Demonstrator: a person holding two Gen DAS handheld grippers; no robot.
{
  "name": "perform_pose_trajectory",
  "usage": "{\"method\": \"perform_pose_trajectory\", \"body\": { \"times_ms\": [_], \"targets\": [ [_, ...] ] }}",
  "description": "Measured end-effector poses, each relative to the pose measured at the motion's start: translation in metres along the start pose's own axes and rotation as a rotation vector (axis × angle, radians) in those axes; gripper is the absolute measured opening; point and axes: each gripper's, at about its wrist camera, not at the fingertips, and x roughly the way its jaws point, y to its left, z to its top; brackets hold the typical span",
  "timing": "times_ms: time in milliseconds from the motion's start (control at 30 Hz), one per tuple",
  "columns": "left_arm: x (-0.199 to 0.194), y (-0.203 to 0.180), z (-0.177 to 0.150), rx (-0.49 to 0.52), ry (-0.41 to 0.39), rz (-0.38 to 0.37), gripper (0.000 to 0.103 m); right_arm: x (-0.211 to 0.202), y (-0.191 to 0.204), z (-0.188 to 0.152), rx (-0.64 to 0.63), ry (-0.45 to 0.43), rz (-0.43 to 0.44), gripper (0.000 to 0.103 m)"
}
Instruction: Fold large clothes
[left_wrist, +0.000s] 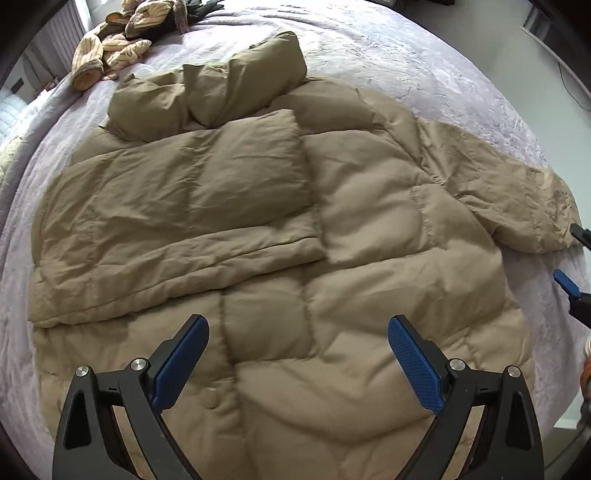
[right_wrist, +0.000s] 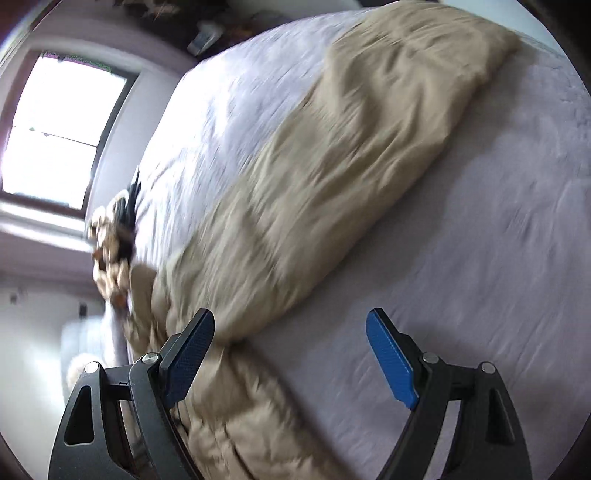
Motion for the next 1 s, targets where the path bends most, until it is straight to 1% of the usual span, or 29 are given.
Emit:
{"method": "perform_pose_trajectory", "body": {
  "times_ms": [67,200,267,400,433,467,500,533,567,600,733,800,867,1000],
  "targets": [
    [0.000,-0.008,0.000,-0.008,-0.005,0.005,0.098,0.001,-0.013,0.018,0.060,-0.017,0.044,0.086],
    [0.002,-0.016,0.006,0.005,-0.018,0.018,0.098,0.008,-0.032,0.055,0.149,-0.063,0.095,0.086],
    [-0.001,-0.016,0.010,0.002,-0.032,0.029,0.098,0.012,-0.038,0.069,0.196,-0.084,0.133,0.086],
    [-0.006,-0.008,0.017,-0.024,-0.054,0.044,0.098,0.026,-0.051,0.093,0.343,-0.112,0.220,0.086],
    [-0.007,-0.006,0.019,-0.028,-0.060,0.052,0.098,0.029,-0.053,0.096,0.379,-0.117,0.242,0.084],
    [-0.009,-0.005,0.019,-0.028,-0.067,0.058,0.098,0.032,-0.055,0.099,0.412,-0.120,0.267,0.079],
    [-0.012,-0.001,0.018,-0.027,-0.071,0.060,0.098,0.036,-0.056,0.103,0.436,-0.110,0.301,0.059],
    [-0.014,0.001,0.019,-0.024,-0.078,0.060,0.098,0.042,-0.055,0.105,0.453,-0.086,0.346,0.030],
    [-0.016,0.002,0.019,-0.020,-0.086,0.058,0.098,0.047,-0.052,0.107,0.452,-0.066,0.367,0.018],
    [-0.018,0.004,0.019,-0.017,-0.091,0.058,0.098,0.049,-0.049,0.108,0.440,-0.059,0.373,0.009],
    [-0.024,0.013,0.021,-0.015,-0.114,0.056,0.098,0.045,-0.018,0.110,0.339,-0.073,0.410,0.008],
    [-0.028,0.022,0.022,-0.023,-0.130,0.067,0.098,0.043,0.009,0.109,0.258,-0.066,0.419,0.008],
    [-0.032,0.029,0.022,-0.036,-0.145,0.080,0.098,0.042,0.043,0.106,0.153,-0.051,0.416,0.008],
    [-0.044,0.050,0.020,-0.056,-0.167,0.089,0.098,0.045,0.123,0.085,-0.090,-0.019,0.406,0.008]
  ]
}}
